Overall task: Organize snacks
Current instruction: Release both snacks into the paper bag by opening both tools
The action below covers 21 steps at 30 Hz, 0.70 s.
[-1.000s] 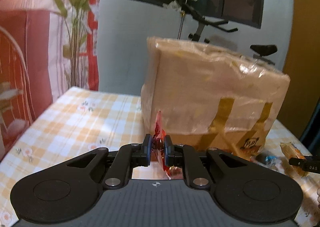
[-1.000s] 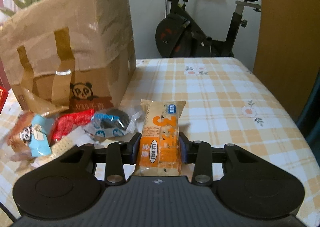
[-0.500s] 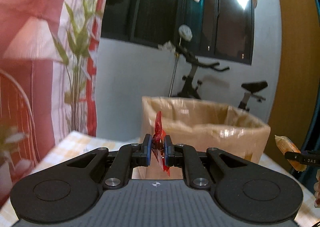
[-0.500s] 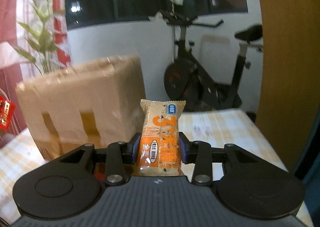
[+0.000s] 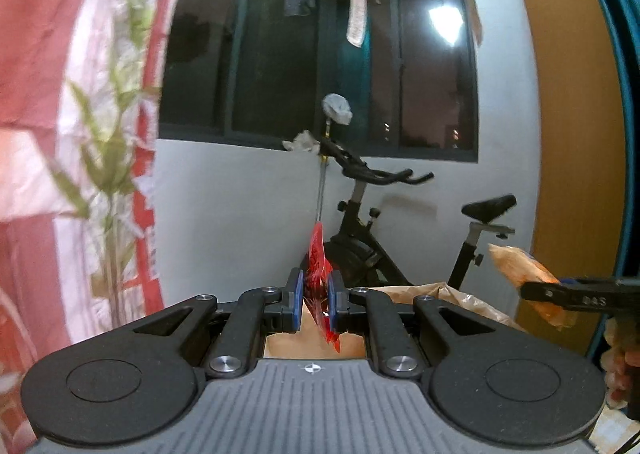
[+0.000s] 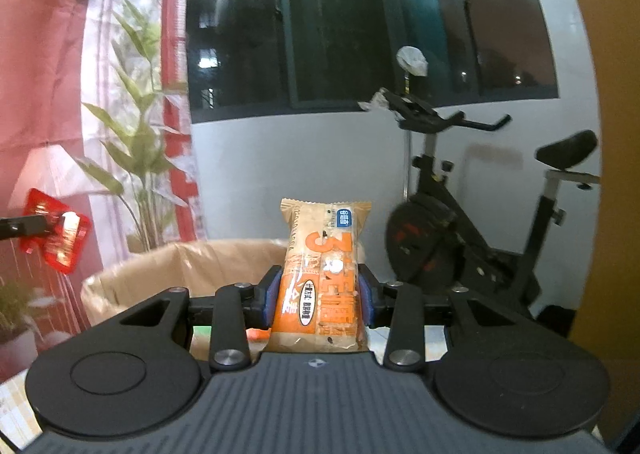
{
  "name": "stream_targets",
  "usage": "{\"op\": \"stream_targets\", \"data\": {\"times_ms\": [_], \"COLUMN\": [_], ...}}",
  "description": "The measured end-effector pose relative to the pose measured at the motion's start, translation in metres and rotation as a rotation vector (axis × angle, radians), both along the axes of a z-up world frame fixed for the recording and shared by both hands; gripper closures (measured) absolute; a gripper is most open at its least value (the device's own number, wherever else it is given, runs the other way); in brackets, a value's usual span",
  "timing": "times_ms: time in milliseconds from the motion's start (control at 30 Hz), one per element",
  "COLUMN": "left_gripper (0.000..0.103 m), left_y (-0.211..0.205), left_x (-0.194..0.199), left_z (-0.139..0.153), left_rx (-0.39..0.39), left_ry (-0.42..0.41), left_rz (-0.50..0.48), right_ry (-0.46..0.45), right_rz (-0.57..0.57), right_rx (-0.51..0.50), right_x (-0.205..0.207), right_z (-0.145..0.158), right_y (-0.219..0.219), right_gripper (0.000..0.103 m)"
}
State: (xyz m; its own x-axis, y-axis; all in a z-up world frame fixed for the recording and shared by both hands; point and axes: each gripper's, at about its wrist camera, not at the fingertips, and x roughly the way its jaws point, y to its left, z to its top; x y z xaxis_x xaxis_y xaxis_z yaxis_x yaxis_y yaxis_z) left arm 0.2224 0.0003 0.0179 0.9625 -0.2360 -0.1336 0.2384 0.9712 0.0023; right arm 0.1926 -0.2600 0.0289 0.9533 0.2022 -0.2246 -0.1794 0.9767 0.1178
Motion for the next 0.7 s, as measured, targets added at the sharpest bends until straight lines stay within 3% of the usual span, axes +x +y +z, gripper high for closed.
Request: {"op": "stream_targets", "data": {"times_ms": [100, 233, 400, 433, 500, 567, 633, 700], "left_gripper": [0.09, 0.09, 0.086, 0.081, 0.049, 0.042, 0.042, 0.042], "left_y": [-0.013, -0.023, -0.023, -0.021, -0.013, -0.006, -0.001, 0.006], "left_x": [0.03, 0.062, 0.081, 0.082, 0.081, 0.076, 0.071, 0.065], "left_z": [-0.004, -0.017, -0.033, -0.034, -0.035, -0.035, -0.033, -0.03], "left_rx": [0.007, -0.026, 0.025, 0.024, -0.001, -0.007, 0.004, -0.002], "left_ry": [0.049, 0.147, 0.201, 0.214, 0.222, 0.212, 0.216, 0.224], "left_rz": [-0.01, 0.0, 0.045, 0.054, 0.054, 0.059, 0.059, 0.059], "right_ry": [0.039, 0.095, 0.182, 0.196, 0.206, 0.18, 0.162, 0.148], "right_rz": [0.011, -0.003, -0.061, -0.064, -0.067, -0.056, -0.047, -0.035], "right_rx": [0.015, -0.045, -0.077, -0.078, -0.08, -0.071, -0.06, -0.052], "right_x": [0.03, 0.06, 0.077, 0.077, 0.075, 0.067, 0.059, 0.051], "right_z": [0.001, -0.005, -0.018, -0.02, -0.023, -0.023, -0.022, -0.019], "right_y": [0.014, 0.035, 0.044, 0.044, 0.044, 0.042, 0.04, 0.038], "right_gripper": [0.063, 0.063, 0.062, 0.061, 0.059, 0.049, 0.043, 0.043]}}
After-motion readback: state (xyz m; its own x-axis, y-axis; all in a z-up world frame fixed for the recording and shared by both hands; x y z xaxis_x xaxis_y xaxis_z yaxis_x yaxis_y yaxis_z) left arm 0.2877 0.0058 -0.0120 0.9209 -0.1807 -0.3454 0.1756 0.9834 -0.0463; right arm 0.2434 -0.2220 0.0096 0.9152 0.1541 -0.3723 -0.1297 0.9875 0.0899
